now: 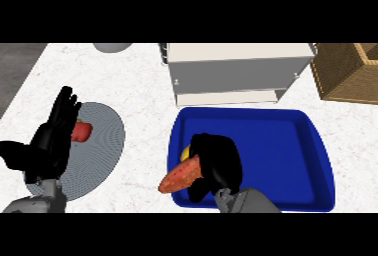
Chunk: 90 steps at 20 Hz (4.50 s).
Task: Pick the sweet potato from the tray and place it in the tiered shelf
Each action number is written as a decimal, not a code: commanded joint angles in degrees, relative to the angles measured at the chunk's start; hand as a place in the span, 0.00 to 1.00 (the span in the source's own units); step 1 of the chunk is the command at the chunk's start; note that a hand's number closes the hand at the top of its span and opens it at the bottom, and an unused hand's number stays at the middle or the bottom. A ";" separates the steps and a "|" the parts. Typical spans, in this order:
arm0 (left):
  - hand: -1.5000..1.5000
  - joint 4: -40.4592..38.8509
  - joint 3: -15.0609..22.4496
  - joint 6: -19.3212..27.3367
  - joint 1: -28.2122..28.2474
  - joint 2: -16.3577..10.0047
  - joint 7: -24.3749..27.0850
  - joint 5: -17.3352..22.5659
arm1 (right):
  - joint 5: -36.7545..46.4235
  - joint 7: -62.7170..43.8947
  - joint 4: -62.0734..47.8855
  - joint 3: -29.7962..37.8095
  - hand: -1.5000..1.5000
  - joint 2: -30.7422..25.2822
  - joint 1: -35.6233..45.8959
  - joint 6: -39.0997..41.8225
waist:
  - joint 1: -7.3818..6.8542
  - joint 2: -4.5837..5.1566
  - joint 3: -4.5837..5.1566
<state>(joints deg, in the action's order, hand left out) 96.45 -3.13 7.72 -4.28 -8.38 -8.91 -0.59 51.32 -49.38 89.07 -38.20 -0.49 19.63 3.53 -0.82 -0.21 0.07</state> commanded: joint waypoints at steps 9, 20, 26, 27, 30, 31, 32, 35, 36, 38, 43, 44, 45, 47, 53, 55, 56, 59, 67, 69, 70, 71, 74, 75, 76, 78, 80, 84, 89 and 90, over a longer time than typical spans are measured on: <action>0.50 -0.57 -1.56 -0.05 -0.17 -0.65 0.66 0.14 | 6.26 -26.14 21.34 2.60 1.00 0.47 14.69 -3.88 | 1.26 -0.24 0.01; 0.50 -2.00 -1.60 0.23 -2.90 -0.44 -0.28 -0.77 | 7.58 -22.31 12.74 14.65 1.00 0.46 23.92 -0.98 | 0.65 0.17 -0.03; 0.50 1.35 -0.94 -0.75 2.34 0.59 0.08 -0.03 | 8.57 -8.61 5.04 23.33 1.00 0.15 18.61 -8.11 | 0.43 0.26 -0.06; 0.50 1.06 -3.29 -2.77 -0.28 -1.99 -1.56 1.92 | 7.54 -5.80 3.62 24.54 1.00 0.09 18.28 -9.30 | 0.48 0.28 -0.07; 0.50 -0.45 -2.64 -1.70 -1.63 -0.79 -1.37 0.91 | 7.36 -2.06 -1.37 27.98 1.00 -0.67 19.82 -13.11 | 0.54 0.31 -0.07; 0.50 -0.66 -2.52 -2.25 -0.26 -0.58 0.27 0.87 | 7.44 -2.56 -3.57 29.26 1.00 0.46 23.57 -12.64 | 0.41 0.29 -0.06; 0.50 0.55 -1.57 -1.26 -0.29 0.14 -0.82 -0.01 | 7.63 2.93 -6.34 27.99 1.00 0.14 18.66 -18.49 | 0.34 0.35 -0.08; 0.50 0.66 1.66 2.04 -0.90 2.99 -1.03 -4.01 | 6.41 6.03 -12.95 31.78 1.00 -0.19 22.69 -21.50 | 0.31 0.40 -0.08; 0.50 -2.02 -1.58 -1.09 -1.60 0.71 -0.03 -0.54 | 6.45 4.67 -15.93 29.98 1.00 0.45 25.01 -23.57 | 0.21 0.38 -0.06; 0.50 4.10 1.08 0.65 1.87 2.46 -1.80 -2.50 | 4.78 10.10 -18.45 34.18 1.00 -0.45 24.74 -25.41 | 0.04 0.33 -0.08; 0.50 2.42 -1.53 -1.06 -0.91 0.26 -3.19 -0.85 | 2.31 15.82 -30.61 37.70 1.00 -1.28 32.07 -27.36 | -0.04 0.37 -0.08; 0.50 3.50 -2.06 -2.12 2.03 0.00 -1.77 0.06 | 5.55 12.31 -30.31 35.56 1.00 0.37 32.89 -26.76 | -0.07 0.30 -0.06; 0.50 -2.18 -2.33 -2.09 -0.45 1.14 2.66 0.34 | 4.86 15.61 -30.38 34.68 1.00 0.27 28.64 -27.87 | 0.28 0.38 -0.05; 0.50 0.49 0.08 0.85 -2.07 2.27 -1.65 -2.94 | 1.26 14.79 -33.39 39.32 1.00 0.46 31.81 -34.58 | -0.05 0.45 -0.09; 0.50 -3.35 -2.28 -0.53 -5.41 0.28 -0.44 -1.91 | -7.38 23.27 -44.85 45.60 0.00 -1.11 38.47 -31.71 | -0.59 0.85 -0.08; 0.50 0.44 -3.09 -3.46 -1.93 -0.93 -2.24 1.14 | -9.26 27.10 -44.39 46.43 0.00 -2.63 36.01 -31.38 | -0.60 0.60 -0.10; 0.50 -0.67 -1.63 -1.74 -0.72 1.22 0.35 -0.69 | -8.61 28.68 -45.68 45.86 0.00 -1.04 35.28 -33.96 | -0.68 0.69 -0.09; 0.50 -0.30 -2.95 -3.28 -0.52 -0.38 0.17 0.50 | -11.13 29.82 -45.12 47.00 0.00 -0.12 36.21 -33.85 | -0.54 0.56 -0.08; 0.50 -0.13 -0.95 -1.51 2.50 2.22 2.27 -1.97 | -17.66 32.30 -35.39 49.76 0.00 -2.48 37.55 -32.88 | 0.46 0.16 -0.06; 0.50 -5.37 -3.00 -0.64 -4.25 1.21 1.22 -1.91 | -16.69 29.17 -31.64 48.68 0.00 -2.25 35.24 -33.55 | 1.20 0.10 -0.05; 0.50 1.48 -3.87 -1.51 -2.00 0.18 -2.81 0.20 | -15.96 27.83 -28.35 47.91 0.00 -1.34 33.17 -34.93 | 1.04 -0.08 -0.07; 0.50 -1.13 -1.65 -0.39 -0.19 2.38 2.08 -2.28 | -16.90 26.86 -30.93 50.85 0.00 -4.52 36.99 -34.90 | 0.82 0.09 -0.05; 0.50 -2.26 -3.50 -0.95 -0.66 1.33 1.09 -1.02 | -14.84 19.12 -22.86 49.54 0.00 -5.68 32.78 -33.50 | 1.49 -0.13 -0.03; 0.50 1.82 -2.81 -1.77 0.03 0.34 -3.06 -0.80 | -16.72 21.04 -21.76 51.75 0.00 -7.51 29.18 -33.33 | 1.56 -0.22 -0.07; 0.50 -2.26 -4.28 -2.03 -1.29 -0.08 0.30 -0.50 | -18.01 19.36 -19.81 52.56 0.00 -8.83 29.50 -31.38 | 1.69 -0.10 -0.05; 0.50 3.92 -4.18 -3.30 2.07 -1.11 -2.80 0.63 | -19.03 17.19 -12.77 52.94 0.00 -11.30 23.22 -27.73 | 1.89 -0.46 -0.08; 0.50 5.13 -2.36 -2.14 4.85 1.59 -1.16 -0.11 | -21.83 17.11 -7.14 54.35 0.00 -13.93 18.81 -24.19 | 1.82 -0.37 -0.08; 0.50 0.20 -4.71 -1.48 -1.69 -0.50 -1.95 -0.74 | -27.67 15.24 4.22 56.48 0.00 -17.67 10.36 -16.47 | 2.19 -0.13 -0.07; 0.50 4.62 -2.84 -2.04 0.72 0.47 -4.05 -0.86 | -36.34 18.86 9.17 62.20 0.00 -20.82 2.61 -11.58 | 1.12 0.08 -0.09; 0.50 1.91 -0.12 -0.46 3.81 3.86 2.35 -3.60 | -36.52 16.20 13.01 60.81 0.00 -19.49 1.18 -10.83 | 1.23 0.07 -0.06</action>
<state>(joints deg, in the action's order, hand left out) 98.75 -5.96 6.13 -2.97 -7.24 -10.10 -1.81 19.12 -32.68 96.19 21.02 -18.74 25.96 -11.03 0.78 -0.27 -0.01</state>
